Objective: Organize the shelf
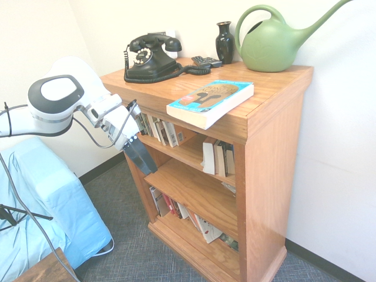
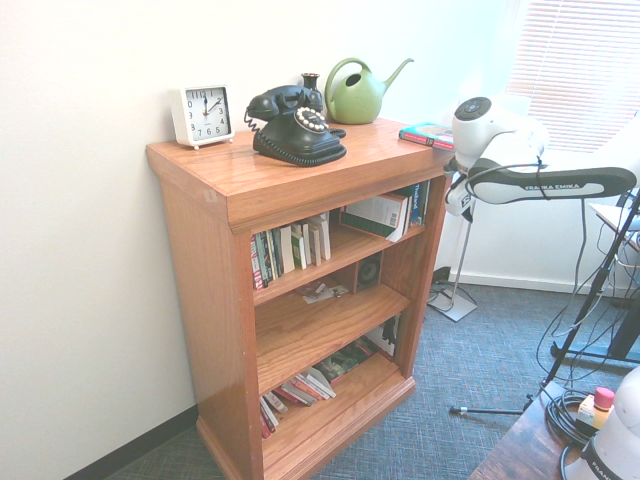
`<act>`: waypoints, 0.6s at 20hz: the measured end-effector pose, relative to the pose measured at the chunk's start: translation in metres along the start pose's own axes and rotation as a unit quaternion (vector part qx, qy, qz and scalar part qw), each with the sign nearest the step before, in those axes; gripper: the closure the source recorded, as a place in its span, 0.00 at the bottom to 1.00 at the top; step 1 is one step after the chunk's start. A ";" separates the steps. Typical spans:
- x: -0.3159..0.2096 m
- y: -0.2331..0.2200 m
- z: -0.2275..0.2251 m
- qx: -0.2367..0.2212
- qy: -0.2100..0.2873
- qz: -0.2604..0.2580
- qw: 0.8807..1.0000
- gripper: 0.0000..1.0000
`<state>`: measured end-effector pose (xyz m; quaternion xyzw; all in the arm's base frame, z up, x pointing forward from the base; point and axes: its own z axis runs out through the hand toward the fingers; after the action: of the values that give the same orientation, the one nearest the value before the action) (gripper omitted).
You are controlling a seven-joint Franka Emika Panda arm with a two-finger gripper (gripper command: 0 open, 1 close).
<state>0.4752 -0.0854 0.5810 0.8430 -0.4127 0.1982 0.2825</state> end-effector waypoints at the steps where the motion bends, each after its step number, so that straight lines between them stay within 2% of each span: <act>1: 0.007 0.004 -0.003 -0.007 0.009 0.001 1.000 0.00; 5: 0.022 0.013 -0.013 -0.038 0.047 -0.007 0.998 0.00; 12: 0.039 0.021 -0.031 -0.087 0.123 -0.027 0.988 0.00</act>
<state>0.4778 -0.0984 0.6329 0.7950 -0.3681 0.2558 0.4088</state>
